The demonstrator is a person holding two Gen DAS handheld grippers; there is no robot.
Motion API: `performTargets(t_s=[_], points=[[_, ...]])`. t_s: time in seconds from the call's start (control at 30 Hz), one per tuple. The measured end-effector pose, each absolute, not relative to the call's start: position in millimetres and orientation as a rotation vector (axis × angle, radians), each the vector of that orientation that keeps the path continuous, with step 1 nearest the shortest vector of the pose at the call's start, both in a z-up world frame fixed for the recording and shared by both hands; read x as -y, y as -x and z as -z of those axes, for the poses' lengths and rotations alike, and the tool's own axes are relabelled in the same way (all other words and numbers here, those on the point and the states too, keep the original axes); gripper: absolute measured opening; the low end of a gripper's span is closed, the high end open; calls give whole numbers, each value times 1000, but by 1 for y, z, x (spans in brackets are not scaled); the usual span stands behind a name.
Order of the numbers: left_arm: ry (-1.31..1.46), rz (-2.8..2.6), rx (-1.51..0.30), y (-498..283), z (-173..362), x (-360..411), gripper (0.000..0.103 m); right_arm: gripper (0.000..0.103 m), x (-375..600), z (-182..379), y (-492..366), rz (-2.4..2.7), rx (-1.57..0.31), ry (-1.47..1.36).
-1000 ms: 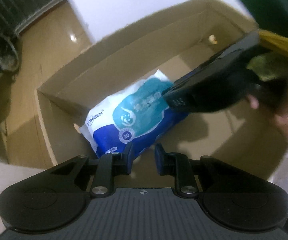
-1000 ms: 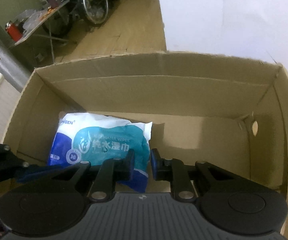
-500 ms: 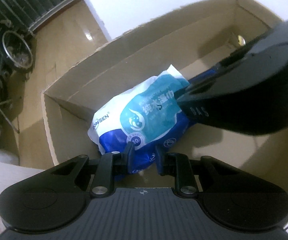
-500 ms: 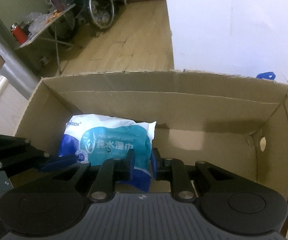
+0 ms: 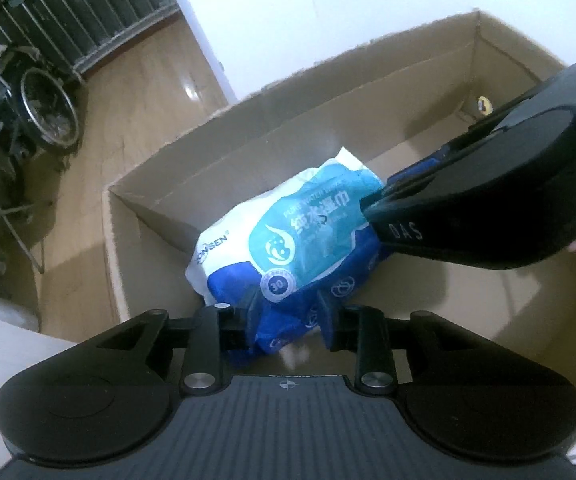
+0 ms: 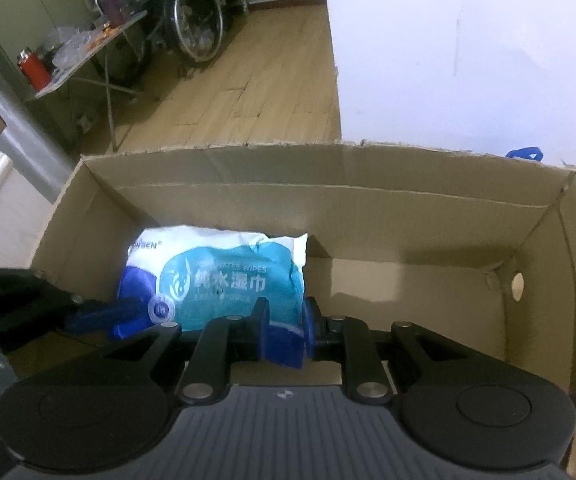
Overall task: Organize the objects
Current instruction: 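Lower the wipes pack into the box and open both grippers, then withdraw both grippers up out of the box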
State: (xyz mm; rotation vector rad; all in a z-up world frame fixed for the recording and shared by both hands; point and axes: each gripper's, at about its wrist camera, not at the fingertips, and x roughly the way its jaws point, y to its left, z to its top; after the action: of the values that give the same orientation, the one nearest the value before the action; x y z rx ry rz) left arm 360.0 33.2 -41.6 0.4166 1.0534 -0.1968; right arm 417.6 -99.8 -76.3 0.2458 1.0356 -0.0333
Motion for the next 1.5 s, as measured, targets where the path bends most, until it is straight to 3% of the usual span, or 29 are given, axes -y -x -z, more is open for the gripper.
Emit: performTargets(t_s=[0.17, 0.53, 0.87, 1.03, 1.2, 1.5], points=[[-393, 165, -1028, -347, 27, -33, 49, 21, 98, 61, -407, 42, -1038, -236], [-301, 123, -965, -294, -22, -50, 50, 21, 134, 0, -348, 99, -956, -232], [-288, 218, -858, -230, -60, -18, 52, 22, 159, -32, -269, 101, -930, -137], [-321, 259, -864, -221, -52, 2, 52, 22, 168, -37, -248, 14, -932, -303], [-317, 313, -887, -203, -37, 6, 52, 22, 162, -37, -230, -47, -932, -292], [-296, 517, -915, -167, 11, 24, 53, 22, 173, 1, -198, -103, -1012, -396]])
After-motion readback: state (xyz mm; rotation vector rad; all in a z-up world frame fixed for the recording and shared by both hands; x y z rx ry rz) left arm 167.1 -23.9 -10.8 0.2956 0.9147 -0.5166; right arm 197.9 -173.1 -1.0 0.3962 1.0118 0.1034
